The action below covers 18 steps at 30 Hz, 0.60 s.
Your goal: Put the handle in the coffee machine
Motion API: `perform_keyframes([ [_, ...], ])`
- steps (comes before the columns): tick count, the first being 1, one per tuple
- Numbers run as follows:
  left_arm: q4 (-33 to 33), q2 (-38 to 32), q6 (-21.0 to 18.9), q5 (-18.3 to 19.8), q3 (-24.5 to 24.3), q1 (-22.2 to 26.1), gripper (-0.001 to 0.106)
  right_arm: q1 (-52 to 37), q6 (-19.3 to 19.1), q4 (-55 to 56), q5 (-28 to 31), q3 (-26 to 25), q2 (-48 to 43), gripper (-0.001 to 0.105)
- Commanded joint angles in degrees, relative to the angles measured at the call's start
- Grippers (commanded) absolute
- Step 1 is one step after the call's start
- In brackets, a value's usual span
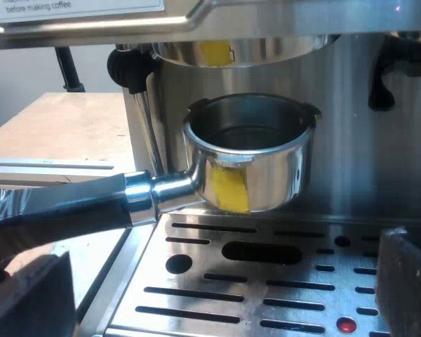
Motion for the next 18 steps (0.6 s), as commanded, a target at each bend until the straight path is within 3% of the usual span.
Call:
perform_keyframes([
  [1,-0.8,-0.6,-1.1,2.1,-0.8,-0.1,0.0,-0.3,-0.8,-0.5,0.1,-0.2,-0.1,0.087],
  [7,-0.8,-0.6,-2.9,1.5,-2.1,-0.1,0.0,-0.3,-1.6,-0.5,0.1,-0.2,-0.1,0.087],
  [18,-0.8,-0.6,-3.6,1.2,-3.7,-0.1,0.0,-0.3,-8.5,-6.5,-0.3,-0.2,-0.1,0.087],
])
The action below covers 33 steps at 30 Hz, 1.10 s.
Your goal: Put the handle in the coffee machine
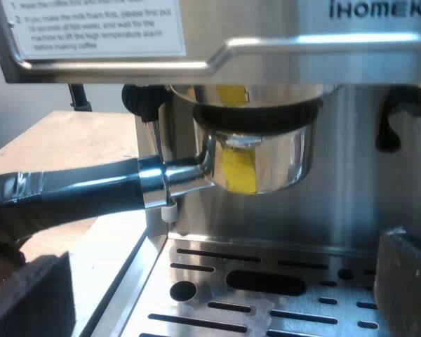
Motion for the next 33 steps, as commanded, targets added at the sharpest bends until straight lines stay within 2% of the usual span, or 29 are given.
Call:
perform_keyframes([
  [1,-0.9,-0.6,-0.6,2.0,-0.8,-0.1,0.0,-0.3,-2.6,-1.7,-0.3,-0.2,-0.1,0.087],
  [9,-0.9,-0.6,-1.1,1.7,-0.8,-0.1,0.0,-0.3,-2.7,-2.7,-0.3,-0.2,0.1,0.087],
  [14,-1.5,-0.6,-1.1,1.7,-0.8,-0.1,0.0,-0.3,-5.1,-3.4,-0.3,-0.2,0.1,0.087],
  [18,-2.8,-0.6,-2.6,1.5,-1.1,-0.1,0.0,-0.3,-5.0,-3.4,-0.3,-0.2,0.1,0.087],
  [32,-1.3,-0.6,-2.5,2.1,-3.8,-0.1,0.0,-0.3,-5.0,-3.4,-0.3,-0.2,0.1,0.087],
  [33,-1.3,-0.6,-2.7,3.1,-3.8,-0.1,0.0,-0.3,-5.0,-3.4,-0.3,-0.2,0.1,0.087],
])
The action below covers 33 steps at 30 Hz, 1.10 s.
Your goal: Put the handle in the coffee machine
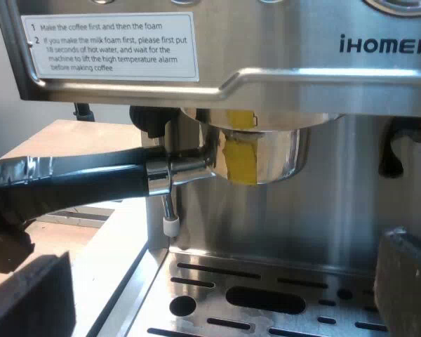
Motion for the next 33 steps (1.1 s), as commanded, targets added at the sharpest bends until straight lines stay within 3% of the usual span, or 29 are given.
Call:
perform_keyframes([
  [1,-1.7,-0.6,-0.8,4.6,-1.4,-0.1,0.0,-0.3,-1.0,-0.6,-0.2,-0.2,0.1,0.087],
  [8,-4.8,0.1,-5.0,5.2,-1.4,-0.1,0.0,-0.3,-1.0,-0.6,-0.2,-0.2,0.1,0.087],
  [19,-3.6,0.2,-1.4,6.4,-2.1,-0.1,0.0,-0.3,-1.0,-0.6,-0.2,-0.2,0.1,0.087],
  [33,-4.2,0.2,-4.3,10.1,-4.8,-0.1,0.0,-0.3,-1.0,-0.5,-0.2,-0.2,0.1,0.087],
])
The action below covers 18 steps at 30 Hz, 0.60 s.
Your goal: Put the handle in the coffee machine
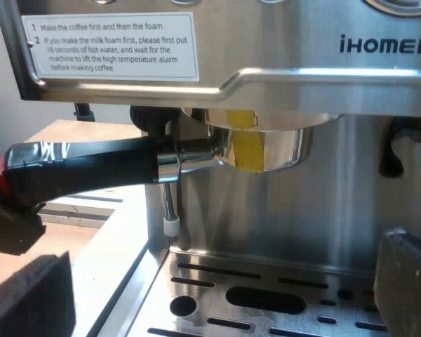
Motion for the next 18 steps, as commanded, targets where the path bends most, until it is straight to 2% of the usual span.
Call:
perform_keyframes([
  [1,-4.2,-1.4,-1.7,8.8,-2.5,-0.1,0.0,-0.3,-0.9,-0.5,-0.2,-0.2,0.1,0.087],
  [13,-5.9,-1.4,-3.0,8.8,-2.9,-0.1,0.0,-0.3,-0.9,-0.5,-0.2,-0.2,0.1,0.087],
  [18,-5.4,-1.4,-3.0,8.9,-5.1,-0.1,0.0,-0.3,-0.9,-0.5,-0.2,-0.2,0.1,0.087],
])
